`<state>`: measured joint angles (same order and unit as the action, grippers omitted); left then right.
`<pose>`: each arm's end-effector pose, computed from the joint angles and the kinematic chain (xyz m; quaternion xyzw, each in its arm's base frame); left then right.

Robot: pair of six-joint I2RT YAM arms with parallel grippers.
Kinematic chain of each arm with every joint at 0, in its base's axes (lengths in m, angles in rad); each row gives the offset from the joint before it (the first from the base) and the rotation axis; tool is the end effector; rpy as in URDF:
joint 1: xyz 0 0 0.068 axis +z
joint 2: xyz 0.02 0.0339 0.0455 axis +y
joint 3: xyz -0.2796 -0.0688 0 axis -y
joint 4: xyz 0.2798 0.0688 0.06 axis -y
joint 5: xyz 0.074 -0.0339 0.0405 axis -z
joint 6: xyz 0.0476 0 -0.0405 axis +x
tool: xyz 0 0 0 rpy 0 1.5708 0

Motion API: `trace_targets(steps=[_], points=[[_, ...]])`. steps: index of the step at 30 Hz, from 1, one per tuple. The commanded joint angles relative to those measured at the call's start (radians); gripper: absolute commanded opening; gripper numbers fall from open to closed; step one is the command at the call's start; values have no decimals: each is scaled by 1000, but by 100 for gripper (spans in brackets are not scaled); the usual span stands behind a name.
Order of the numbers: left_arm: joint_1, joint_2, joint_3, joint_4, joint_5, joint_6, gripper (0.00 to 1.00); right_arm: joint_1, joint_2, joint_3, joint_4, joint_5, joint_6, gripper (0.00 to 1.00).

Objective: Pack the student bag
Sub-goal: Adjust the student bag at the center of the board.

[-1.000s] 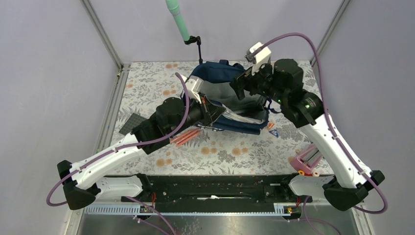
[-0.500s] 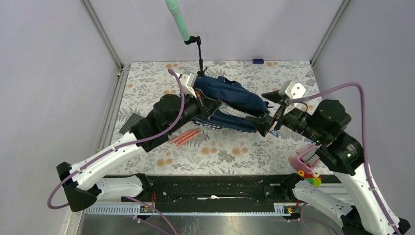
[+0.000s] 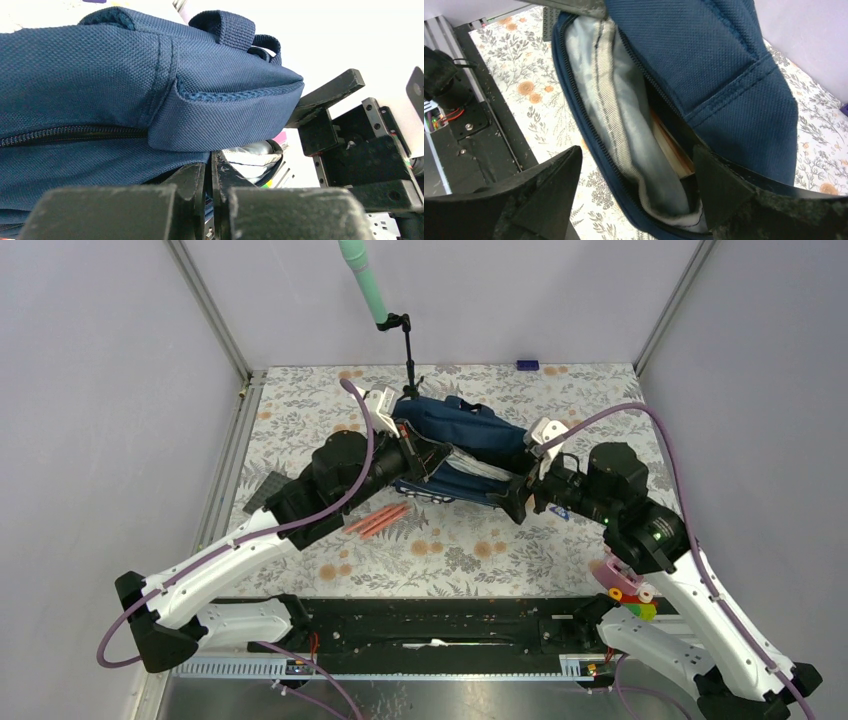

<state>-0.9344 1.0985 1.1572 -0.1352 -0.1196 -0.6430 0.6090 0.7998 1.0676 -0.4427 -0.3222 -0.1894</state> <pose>0.1766 -0.2295 0.4295 0.0661 0.7305 -0.4503 0.5092 0.1525 0.1247 0.4252 -0.3889 0.6567 0.2523 0.5948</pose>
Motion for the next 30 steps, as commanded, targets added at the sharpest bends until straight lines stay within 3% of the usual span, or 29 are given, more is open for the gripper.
trace_targets(steps=[1, 4, 5, 7, 8, 12, 15, 21, 24, 28, 30], points=[[5, -58, 71, 176, 21, -27, 0, 6, 44, 6, 116, 54, -41, 79], [4, -76, 52, 175, 32, -31, 0, 8, 81, 40, 141, 118, -36, 40], [5, -86, 43, 173, 34, -28, 0, 7, 90, 52, 152, 148, -35, 23], [4, -107, 24, 165, 41, -2, 11, 7, 93, 54, 196, 183, -37, 3], [5, -119, 17, 152, 47, 18, 22, 7, 88, 50, 223, 196, -47, 0], [8, -183, -21, 77, 72, 145, 71, 7, 40, -8, 358, 259, -100, 0], [23, -259, -70, 23, 92, 237, 96, 6, 26, -23, 419, 316, -141, 0], [111, -377, -186, -72, 97, 359, 99, 3, 49, -32, 507, 335, -243, 0], [250, -376, -242, -73, 146, 329, 99, -21, 78, -11, 544, 313, -265, 0], [434, -343, -310, 30, 289, 285, 94, -119, 122, 38, 569, 163, -225, 0], [475, -312, -328, 96, 357, 285, 90, -165, 138, 53, 573, 69, -205, 0]])
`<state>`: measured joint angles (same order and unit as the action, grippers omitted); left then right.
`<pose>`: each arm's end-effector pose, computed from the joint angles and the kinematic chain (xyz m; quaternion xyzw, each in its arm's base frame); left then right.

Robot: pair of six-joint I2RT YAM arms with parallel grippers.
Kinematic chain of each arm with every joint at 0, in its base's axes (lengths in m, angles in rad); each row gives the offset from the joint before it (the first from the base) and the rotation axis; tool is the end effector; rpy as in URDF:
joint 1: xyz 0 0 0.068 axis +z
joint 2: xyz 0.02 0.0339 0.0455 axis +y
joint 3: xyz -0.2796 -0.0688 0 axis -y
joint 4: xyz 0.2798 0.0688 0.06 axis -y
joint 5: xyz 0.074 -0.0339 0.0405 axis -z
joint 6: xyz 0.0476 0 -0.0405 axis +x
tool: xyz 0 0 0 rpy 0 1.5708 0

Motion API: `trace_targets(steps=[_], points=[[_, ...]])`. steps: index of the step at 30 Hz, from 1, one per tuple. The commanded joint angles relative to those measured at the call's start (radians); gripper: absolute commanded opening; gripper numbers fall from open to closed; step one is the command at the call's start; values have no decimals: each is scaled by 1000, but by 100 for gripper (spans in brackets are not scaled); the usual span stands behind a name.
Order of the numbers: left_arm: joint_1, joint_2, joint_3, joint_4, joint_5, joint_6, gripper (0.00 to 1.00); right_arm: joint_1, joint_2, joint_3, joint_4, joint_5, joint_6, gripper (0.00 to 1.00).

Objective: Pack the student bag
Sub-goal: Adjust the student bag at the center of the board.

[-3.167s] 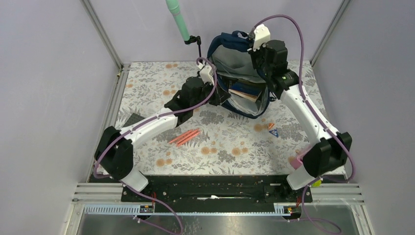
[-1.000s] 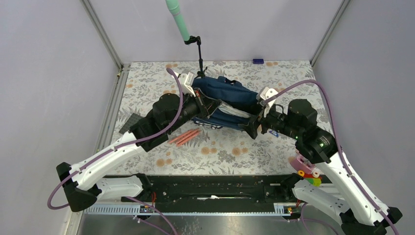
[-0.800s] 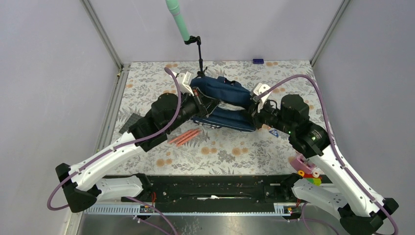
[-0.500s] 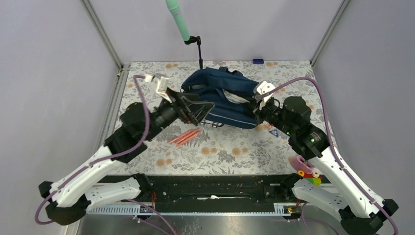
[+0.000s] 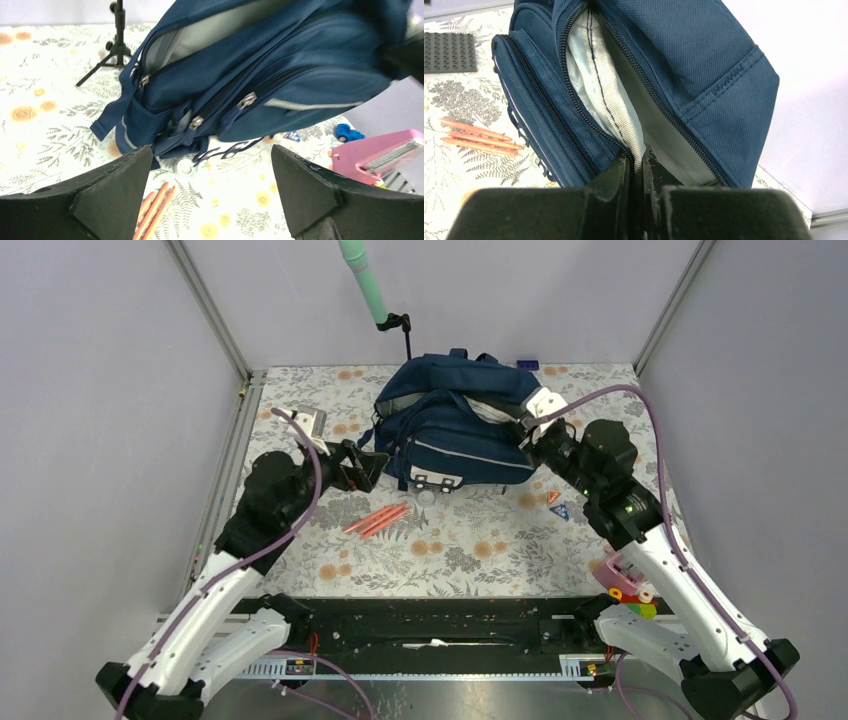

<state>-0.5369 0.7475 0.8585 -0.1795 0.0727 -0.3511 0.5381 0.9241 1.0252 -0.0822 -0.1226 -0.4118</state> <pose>0.1766 -0.1091 0.3859 0.0925 0.7250 -0.3170 0.6045 0.2074 0.1306 0.4269 -0.3586 0.6017 0.0878 0.7083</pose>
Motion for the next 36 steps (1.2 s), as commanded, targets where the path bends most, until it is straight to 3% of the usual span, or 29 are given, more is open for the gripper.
trace_targets(steps=[1, 8, 14, 18, 28, 36], points=[[102, 54, -34, 167, 211, -1, 89, -117, 21, 101, 211, -169, 22, 0], [251, 132, -69, 324, 396, 2, 82, -225, 80, 157, 210, -314, -17, 0], [285, 249, -38, 428, 490, 12, 62, -281, 137, 227, 210, -367, -9, 0], [285, 340, 6, 412, 501, 54, 50, -324, 148, 248, 210, -412, 15, 0], [285, 477, 73, 490, 446, 89, 49, -365, 133, 222, 210, -466, 42, 0], [286, 562, 111, 540, 438, 96, 39, -372, 105, 204, 208, -480, 45, 0]])
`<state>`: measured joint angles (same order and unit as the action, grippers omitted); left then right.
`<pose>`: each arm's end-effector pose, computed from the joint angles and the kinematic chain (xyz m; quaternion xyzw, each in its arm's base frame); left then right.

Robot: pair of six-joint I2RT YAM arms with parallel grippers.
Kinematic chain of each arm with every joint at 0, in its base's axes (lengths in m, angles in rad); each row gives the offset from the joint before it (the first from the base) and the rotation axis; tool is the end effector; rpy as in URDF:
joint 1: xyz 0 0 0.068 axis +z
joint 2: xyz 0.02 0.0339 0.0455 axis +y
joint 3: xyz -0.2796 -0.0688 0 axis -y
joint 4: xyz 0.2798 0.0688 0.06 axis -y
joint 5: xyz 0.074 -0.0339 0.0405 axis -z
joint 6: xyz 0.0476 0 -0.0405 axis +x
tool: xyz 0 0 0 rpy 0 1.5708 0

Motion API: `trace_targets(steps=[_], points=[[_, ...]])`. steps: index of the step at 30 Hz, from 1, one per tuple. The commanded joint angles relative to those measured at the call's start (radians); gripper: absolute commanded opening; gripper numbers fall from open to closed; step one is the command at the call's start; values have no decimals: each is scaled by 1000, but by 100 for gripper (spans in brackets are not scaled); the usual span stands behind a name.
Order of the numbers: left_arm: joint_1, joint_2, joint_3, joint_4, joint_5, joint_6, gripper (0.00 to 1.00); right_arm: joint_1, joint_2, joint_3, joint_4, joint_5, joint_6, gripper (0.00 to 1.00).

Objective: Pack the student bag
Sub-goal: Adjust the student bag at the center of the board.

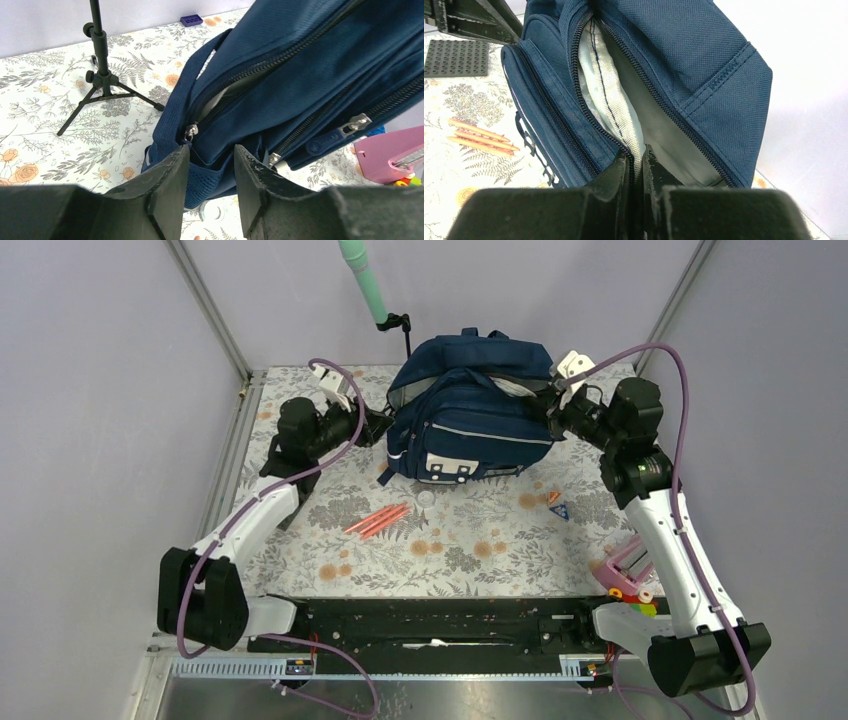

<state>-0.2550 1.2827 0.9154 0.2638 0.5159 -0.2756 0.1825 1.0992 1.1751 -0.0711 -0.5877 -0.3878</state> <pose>0.3212 -0.1080 0.3252 0.1634 0.7199 -0.3526 0.5751 0.2716 0.0770 0.4442 -0.3869 0.5902 0.1337 0.6958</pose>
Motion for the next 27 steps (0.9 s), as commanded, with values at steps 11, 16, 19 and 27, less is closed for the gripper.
trace_targets(steps=[11, 16, 19, 27], points=[[3, 106, 77, 133, -7, 32, 30, -21, -108, 29, 195, -15, 23, 0], [2, 136, 83, 154, 29, 19, 29, -23, -108, 33, 197, -24, 29, 0], [0, 148, 85, 178, 48, 3, 29, -23, -108, 30, 195, -27, 29, 0], [-24, 199, 132, 162, 27, 24, 32, -24, -108, 25, 197, -40, 39, 0]])
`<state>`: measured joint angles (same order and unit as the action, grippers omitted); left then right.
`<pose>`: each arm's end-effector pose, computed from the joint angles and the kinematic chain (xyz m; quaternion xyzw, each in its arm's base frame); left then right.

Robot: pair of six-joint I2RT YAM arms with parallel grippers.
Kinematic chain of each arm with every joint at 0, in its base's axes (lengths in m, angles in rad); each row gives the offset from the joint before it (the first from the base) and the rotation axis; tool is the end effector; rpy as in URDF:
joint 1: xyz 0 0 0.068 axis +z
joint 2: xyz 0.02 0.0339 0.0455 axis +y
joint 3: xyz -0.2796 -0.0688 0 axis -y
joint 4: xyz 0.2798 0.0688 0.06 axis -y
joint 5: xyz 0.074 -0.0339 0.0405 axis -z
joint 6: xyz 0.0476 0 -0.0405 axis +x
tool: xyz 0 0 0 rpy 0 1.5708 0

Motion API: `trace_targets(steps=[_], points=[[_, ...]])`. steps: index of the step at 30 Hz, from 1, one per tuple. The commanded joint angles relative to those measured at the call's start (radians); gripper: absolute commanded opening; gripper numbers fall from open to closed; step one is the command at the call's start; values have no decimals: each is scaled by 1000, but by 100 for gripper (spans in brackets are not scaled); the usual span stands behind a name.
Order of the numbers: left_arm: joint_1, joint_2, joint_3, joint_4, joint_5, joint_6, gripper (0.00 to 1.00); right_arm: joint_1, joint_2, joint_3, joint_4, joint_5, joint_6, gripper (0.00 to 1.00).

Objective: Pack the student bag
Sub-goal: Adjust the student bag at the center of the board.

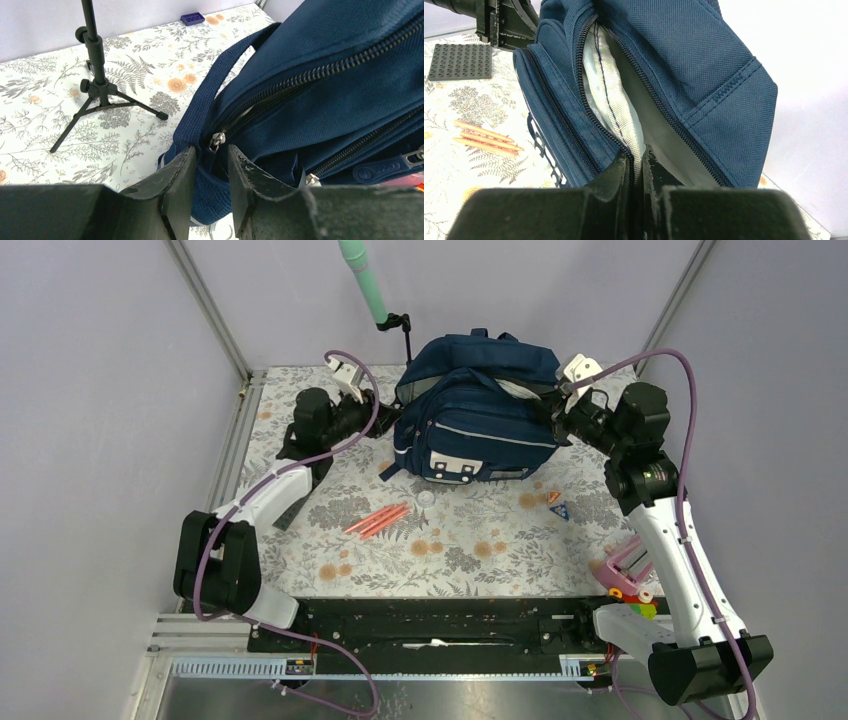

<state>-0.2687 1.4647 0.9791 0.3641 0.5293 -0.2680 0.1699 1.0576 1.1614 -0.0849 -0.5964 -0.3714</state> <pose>0.3601 -0.1241 0.3000 0.1736 0.7226 -0.3585 0.5650 0.2598 0.0717 0.4479 -0.3811 0.5890 0.1361 0.6995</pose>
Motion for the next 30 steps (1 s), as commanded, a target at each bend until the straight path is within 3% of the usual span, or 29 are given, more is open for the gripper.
trace_targets(steps=[1, 13, 15, 18, 19, 30], points=[[-14, 20, 75, 59, 8, 23, 33, -12, -67, 38, 211, -32, 23, 0], [-62, 78, 115, -22, -24, 113, 36, -12, -57, 45, 211, -40, 30, 0], [-62, 89, 116, -24, -10, 112, 31, -12, -57, 43, 211, -40, 31, 0], [-65, 92, 117, -11, 7, 105, 4, -13, -59, 40, 211, -39, 31, 0], [-67, 89, 117, -2, 9, 99, 0, -13, -59, 39, 211, -38, 31, 0], [-76, -101, 62, 113, -12, 5, 0, -13, -60, 20, 211, -33, 29, 0]])
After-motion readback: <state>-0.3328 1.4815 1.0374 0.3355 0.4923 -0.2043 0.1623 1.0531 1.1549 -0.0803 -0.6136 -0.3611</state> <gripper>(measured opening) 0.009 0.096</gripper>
